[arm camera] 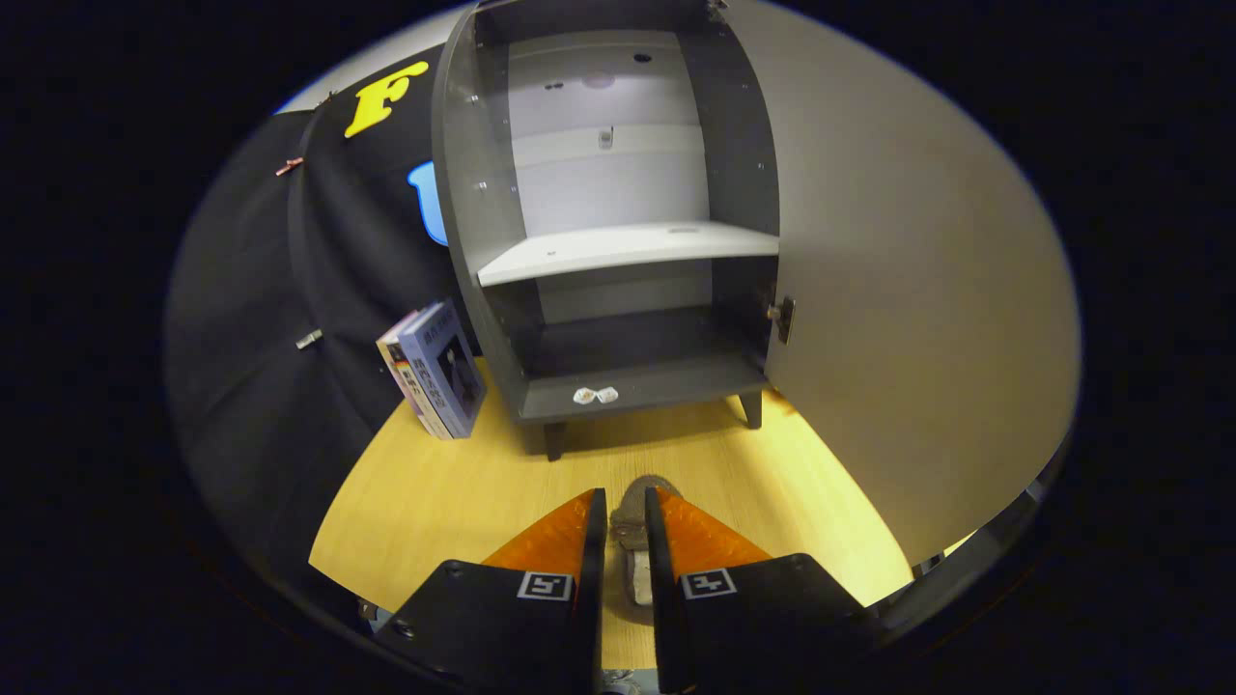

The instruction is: Open the shoe cabinet door, grab the shoes and put them into the shoe cabinet, then close the shoe cabinet door.

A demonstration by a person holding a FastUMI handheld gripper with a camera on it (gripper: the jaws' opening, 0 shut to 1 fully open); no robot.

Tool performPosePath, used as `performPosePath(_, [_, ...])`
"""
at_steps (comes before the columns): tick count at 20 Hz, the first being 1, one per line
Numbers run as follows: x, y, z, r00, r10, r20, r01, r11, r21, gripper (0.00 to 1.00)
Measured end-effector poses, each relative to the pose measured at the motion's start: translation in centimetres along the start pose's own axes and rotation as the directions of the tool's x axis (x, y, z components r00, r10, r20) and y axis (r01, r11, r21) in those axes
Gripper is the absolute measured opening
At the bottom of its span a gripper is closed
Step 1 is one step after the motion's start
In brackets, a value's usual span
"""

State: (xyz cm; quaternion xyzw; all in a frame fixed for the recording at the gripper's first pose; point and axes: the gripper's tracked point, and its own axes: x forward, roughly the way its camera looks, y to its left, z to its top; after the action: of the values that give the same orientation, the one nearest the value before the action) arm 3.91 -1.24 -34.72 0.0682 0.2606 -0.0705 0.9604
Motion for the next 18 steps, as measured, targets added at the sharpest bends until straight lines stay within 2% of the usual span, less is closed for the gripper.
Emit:
performPosePath(9, [7.0,0.0,-10.0,0.98,-0.055,-0.193,0.055,0.998,-0.004,0.26])
performPosePath(14, [9.2,-0.3,-13.3,0.967,-0.056,-0.248,0.059,0.998,0.006,0.26])
performPosePath(18, [11.1,-0.4,-13.9,0.97,-0.047,-0.239,0.058,0.998,0.036,0.26])
